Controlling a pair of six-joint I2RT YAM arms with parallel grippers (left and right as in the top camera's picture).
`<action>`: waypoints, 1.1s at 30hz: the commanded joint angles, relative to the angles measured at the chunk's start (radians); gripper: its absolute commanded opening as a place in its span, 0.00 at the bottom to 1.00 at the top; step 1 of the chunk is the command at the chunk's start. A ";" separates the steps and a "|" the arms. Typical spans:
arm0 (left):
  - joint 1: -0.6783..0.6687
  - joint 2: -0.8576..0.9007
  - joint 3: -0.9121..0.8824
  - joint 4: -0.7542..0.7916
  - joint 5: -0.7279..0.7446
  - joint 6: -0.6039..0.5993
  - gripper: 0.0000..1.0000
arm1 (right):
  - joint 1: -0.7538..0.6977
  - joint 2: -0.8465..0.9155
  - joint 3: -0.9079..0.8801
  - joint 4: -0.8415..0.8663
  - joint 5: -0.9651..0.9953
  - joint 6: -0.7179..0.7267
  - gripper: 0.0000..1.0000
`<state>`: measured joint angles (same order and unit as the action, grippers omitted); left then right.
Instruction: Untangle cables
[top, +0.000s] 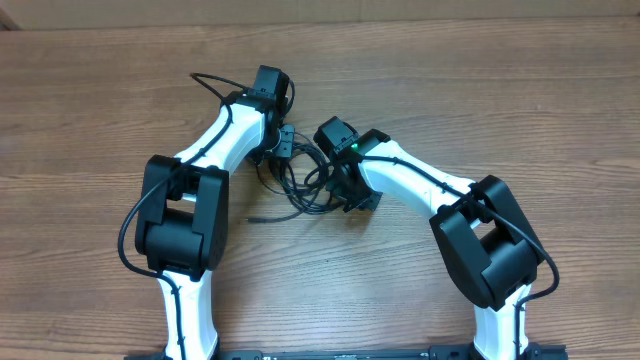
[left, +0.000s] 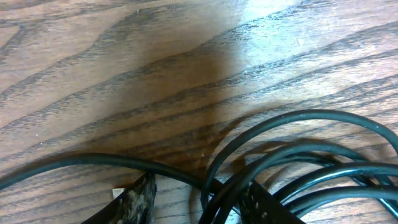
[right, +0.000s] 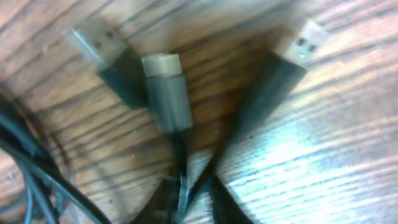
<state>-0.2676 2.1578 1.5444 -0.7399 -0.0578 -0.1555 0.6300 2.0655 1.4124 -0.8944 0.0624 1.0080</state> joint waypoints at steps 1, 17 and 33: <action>0.013 0.034 -0.037 -0.015 -0.050 -0.005 0.44 | -0.004 0.024 -0.040 -0.010 0.012 0.013 0.04; 0.105 0.034 -0.037 -0.075 -0.256 -0.116 0.48 | -0.227 0.024 -0.036 -0.179 -0.042 -0.129 0.04; 0.372 0.034 -0.037 -0.112 0.084 -0.148 0.49 | -0.454 0.024 -0.037 -0.335 0.229 -0.131 0.04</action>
<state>0.0303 2.1487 1.5444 -0.8463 0.0219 -0.2852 0.2337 2.0663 1.4040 -1.2018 0.1226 0.8886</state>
